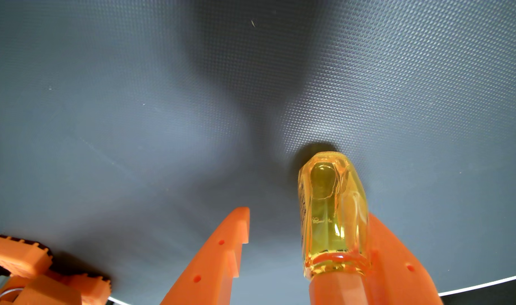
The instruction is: Grab the eyedrops
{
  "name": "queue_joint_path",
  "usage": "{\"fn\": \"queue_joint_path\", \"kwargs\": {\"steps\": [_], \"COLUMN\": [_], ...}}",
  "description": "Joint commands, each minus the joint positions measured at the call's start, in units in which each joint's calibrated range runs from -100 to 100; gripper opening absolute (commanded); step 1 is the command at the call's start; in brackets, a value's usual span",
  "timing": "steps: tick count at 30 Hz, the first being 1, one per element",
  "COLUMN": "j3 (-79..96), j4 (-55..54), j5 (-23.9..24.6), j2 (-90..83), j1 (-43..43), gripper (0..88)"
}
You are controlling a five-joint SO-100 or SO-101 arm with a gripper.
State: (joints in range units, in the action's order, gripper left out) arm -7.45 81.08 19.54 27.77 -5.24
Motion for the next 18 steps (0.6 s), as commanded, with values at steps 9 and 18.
{"fn": "queue_joint_path", "kwargs": {"steps": [9,18], "j3": [0.1,0.1], "j4": [-1.3,-2.1], "j5": [-0.4,-0.4], "j2": [0.1,0.0], "j1": [-0.2,-0.5], "gripper": [11.5,1.0]}}
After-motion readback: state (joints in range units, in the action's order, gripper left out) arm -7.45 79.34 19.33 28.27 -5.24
